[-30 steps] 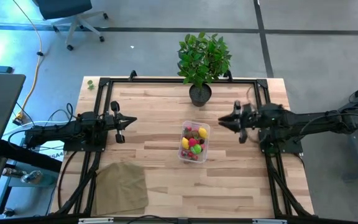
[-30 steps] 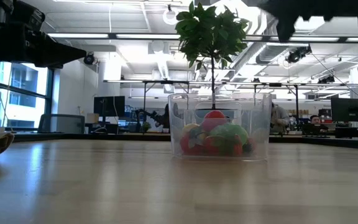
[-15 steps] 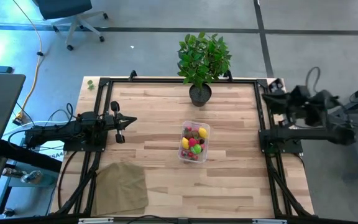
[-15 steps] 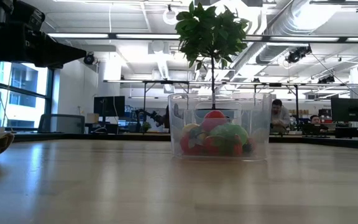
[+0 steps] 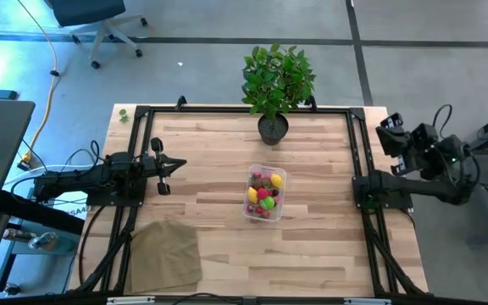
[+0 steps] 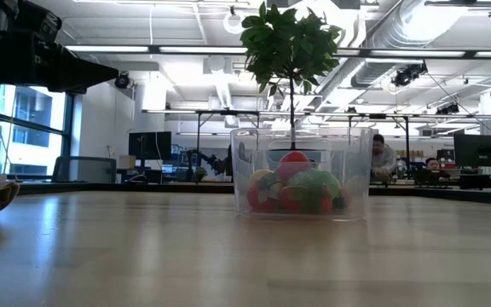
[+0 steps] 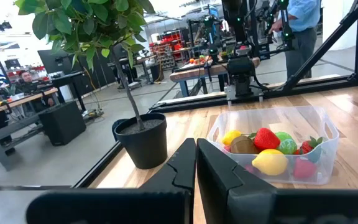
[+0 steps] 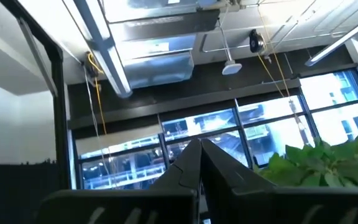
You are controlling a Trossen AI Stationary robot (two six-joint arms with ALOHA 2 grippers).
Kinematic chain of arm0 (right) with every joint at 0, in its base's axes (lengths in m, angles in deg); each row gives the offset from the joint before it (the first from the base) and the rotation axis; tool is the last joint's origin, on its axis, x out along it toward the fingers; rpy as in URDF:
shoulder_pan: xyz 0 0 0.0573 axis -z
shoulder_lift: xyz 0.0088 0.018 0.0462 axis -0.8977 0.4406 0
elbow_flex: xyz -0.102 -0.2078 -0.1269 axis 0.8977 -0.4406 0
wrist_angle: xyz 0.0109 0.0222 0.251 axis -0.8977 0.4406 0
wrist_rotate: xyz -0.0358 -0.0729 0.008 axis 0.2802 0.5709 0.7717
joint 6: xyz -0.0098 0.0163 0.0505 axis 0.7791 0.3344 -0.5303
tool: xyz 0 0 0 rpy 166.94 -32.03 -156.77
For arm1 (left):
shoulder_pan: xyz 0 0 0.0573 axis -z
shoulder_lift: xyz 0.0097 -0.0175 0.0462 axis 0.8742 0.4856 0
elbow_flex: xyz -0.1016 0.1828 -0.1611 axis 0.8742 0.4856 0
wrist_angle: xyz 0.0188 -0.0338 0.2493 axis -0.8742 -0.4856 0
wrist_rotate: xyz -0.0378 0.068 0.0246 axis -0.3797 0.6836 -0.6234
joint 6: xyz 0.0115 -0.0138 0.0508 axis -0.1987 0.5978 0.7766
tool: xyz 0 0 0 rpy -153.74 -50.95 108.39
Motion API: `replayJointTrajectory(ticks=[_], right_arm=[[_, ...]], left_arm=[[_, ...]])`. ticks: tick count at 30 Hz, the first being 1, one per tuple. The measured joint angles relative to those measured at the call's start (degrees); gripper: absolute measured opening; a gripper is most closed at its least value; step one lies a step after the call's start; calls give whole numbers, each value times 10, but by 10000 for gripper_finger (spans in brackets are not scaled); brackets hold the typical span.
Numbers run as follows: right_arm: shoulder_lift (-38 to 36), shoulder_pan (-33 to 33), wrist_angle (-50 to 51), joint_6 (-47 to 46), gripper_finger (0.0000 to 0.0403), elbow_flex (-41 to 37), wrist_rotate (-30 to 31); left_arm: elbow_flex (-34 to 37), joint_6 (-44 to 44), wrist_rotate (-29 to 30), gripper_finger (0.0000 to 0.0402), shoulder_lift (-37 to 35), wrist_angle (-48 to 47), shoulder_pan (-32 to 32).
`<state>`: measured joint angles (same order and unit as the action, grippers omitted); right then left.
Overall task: Pick and placing Produce into tupperware
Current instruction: Return to Home Position
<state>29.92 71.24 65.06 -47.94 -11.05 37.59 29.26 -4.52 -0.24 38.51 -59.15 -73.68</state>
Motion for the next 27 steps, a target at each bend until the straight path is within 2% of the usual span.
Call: replayJointTrajectory(ticks=[19, 27], right_arm=[[-3, 0, -186, -119, 0, -234, 22], [-3, 0, -180, -146, 0, -280, 26]], left_arm=[[0, 0, 0, 5, 0, 0, 0], [0, 0, 0, 5, 0, 0, 0]])
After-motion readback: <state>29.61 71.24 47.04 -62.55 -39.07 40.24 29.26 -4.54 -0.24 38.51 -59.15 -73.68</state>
